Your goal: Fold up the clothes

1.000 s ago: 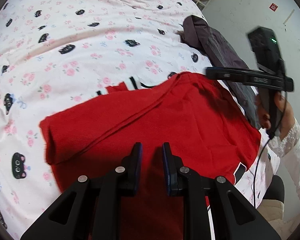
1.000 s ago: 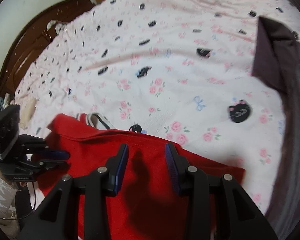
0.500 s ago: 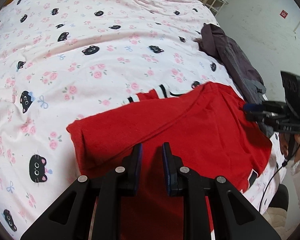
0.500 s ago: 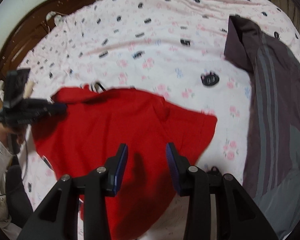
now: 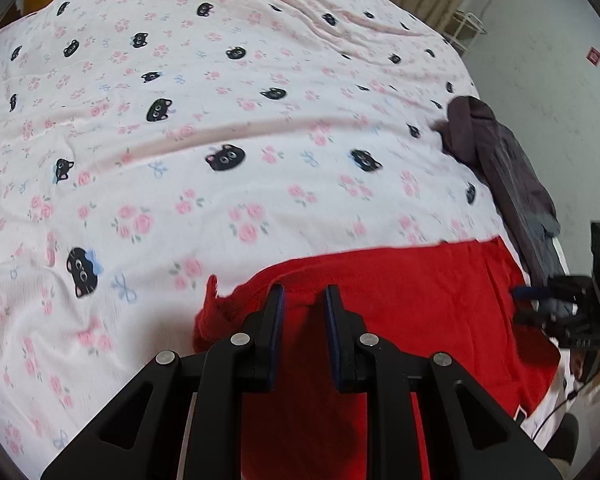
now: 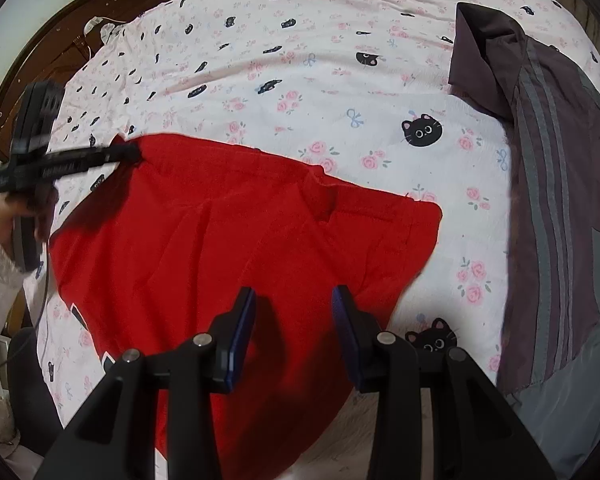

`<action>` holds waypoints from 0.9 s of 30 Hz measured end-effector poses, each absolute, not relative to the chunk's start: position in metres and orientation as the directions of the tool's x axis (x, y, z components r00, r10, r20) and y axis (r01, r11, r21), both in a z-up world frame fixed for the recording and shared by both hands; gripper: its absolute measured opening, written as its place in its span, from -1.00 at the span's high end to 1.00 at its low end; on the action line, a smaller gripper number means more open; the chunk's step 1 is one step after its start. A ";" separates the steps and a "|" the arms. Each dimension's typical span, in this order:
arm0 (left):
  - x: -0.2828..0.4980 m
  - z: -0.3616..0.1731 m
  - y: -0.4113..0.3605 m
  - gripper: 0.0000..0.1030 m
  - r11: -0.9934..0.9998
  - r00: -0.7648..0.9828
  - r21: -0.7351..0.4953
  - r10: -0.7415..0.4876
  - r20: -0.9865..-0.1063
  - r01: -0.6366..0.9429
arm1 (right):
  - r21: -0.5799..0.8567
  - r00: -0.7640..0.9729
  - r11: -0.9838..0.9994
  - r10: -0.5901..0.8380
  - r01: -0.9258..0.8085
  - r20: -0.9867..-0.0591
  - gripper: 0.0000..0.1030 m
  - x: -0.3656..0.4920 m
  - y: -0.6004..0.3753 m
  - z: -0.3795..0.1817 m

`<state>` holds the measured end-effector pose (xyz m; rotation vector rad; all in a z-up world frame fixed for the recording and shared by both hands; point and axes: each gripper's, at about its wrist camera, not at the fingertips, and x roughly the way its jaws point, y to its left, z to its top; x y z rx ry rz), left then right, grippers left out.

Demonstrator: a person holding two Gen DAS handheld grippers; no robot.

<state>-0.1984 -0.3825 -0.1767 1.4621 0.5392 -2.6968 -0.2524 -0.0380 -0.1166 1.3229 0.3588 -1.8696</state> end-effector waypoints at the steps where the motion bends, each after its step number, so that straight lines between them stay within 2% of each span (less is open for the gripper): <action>1: -0.200 -0.178 -0.385 0.67 -0.941 -0.558 -0.277 0.127 -0.820 0.194 | 0.206 -0.133 -0.640 -0.440 0.740 -0.888 0.21 -0.252 -0.038 -0.117; 5: -0.198 -0.180 -0.398 0.67 -0.941 -0.563 -0.222 0.042 -0.825 0.255 | 0.194 -0.135 -0.643 -0.425 0.740 -0.895 0.21 -0.251 -0.038 -0.121; 15: -0.145 -0.163 -0.405 0.67 -0.931 -0.625 -0.228 -0.001 -0.780 0.286 | 0.235 -0.158 -0.663 -0.476 0.711 -0.865 0.21 -0.253 -0.023 -0.109; 19: -0.102 -0.146 -0.374 0.66 -0.953 -0.661 -0.206 0.009 -0.750 0.220 | 0.291 -0.182 -0.681 -0.533 0.672 -0.826 0.18 -0.243 -0.003 -0.094; 23: -0.067 -0.140 -0.354 0.64 -0.957 -0.671 -0.243 0.076 -0.738 0.158 | 0.354 -0.186 -0.683 -0.584 0.639 -0.790 0.06 -0.219 0.022 -0.086; 25: -0.052 -0.141 -0.345 0.60 -0.962 -0.662 -0.250 0.117 -0.740 0.110 | 0.393 -0.173 -0.672 -0.613 0.628 -0.771 0.06 -0.206 0.036 -0.085; 27: -0.040 -0.144 -0.338 0.46 -0.966 -0.652 -0.256 0.164 -0.740 0.047 | 0.411 -0.157 -0.658 -0.627 0.631 -0.763 0.06 -0.192 0.051 -0.086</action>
